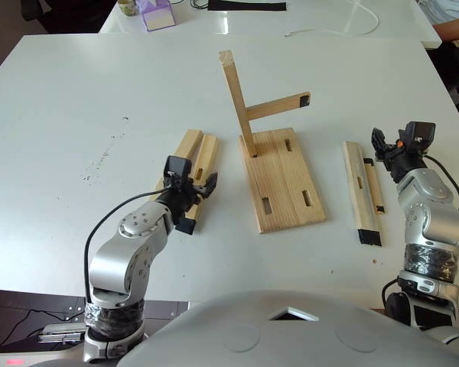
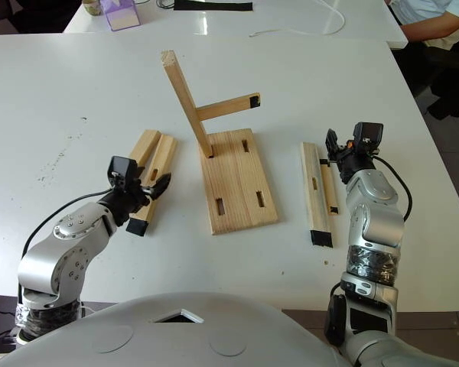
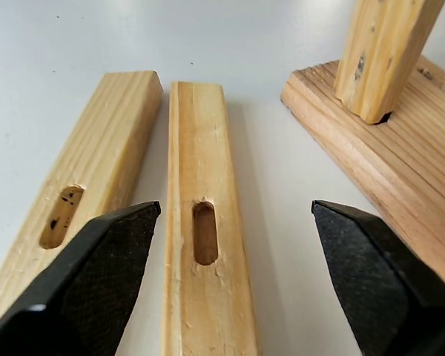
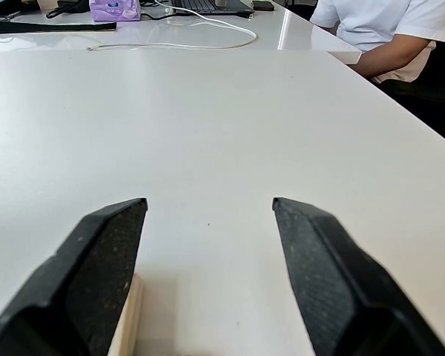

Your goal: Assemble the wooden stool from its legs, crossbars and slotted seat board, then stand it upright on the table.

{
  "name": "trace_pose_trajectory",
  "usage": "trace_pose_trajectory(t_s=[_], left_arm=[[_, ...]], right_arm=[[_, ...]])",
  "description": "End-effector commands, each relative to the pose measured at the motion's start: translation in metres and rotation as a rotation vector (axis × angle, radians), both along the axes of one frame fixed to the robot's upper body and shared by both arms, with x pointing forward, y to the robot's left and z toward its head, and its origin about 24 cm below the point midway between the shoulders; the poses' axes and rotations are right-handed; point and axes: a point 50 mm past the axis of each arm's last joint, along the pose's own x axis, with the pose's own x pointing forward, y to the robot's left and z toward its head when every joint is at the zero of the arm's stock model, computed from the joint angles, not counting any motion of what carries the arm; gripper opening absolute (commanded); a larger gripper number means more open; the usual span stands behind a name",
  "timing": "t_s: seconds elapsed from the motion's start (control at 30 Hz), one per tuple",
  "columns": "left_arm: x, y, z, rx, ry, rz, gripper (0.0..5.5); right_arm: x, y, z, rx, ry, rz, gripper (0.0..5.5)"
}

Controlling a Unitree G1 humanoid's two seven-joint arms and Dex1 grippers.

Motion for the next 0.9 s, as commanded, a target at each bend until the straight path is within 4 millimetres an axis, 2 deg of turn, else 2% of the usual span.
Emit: trace_pose_trajectory(t_s=[0.03, 0.77, 0.9], left_arm=[[-0.001, 0.003, -0.004, 0.054, 0.033, 0.016, 3.80], [-0.010, 0.002, -0.017, 0.141, 0.193, -0.009, 3.80], [-0.013, 0.002, -0.018, 0.151, 0.223, -0.030, 3.20]], right_arm=[[0.001, 0.003, 0.000, 0.010, -0.008, 0.003, 3.14], [0.001, 0.006, 0.003, 0.021, -0.030, 0.002, 3.14], [0.001, 0.011, 0.006, 0.036, -0.045, 0.008, 3.14]])
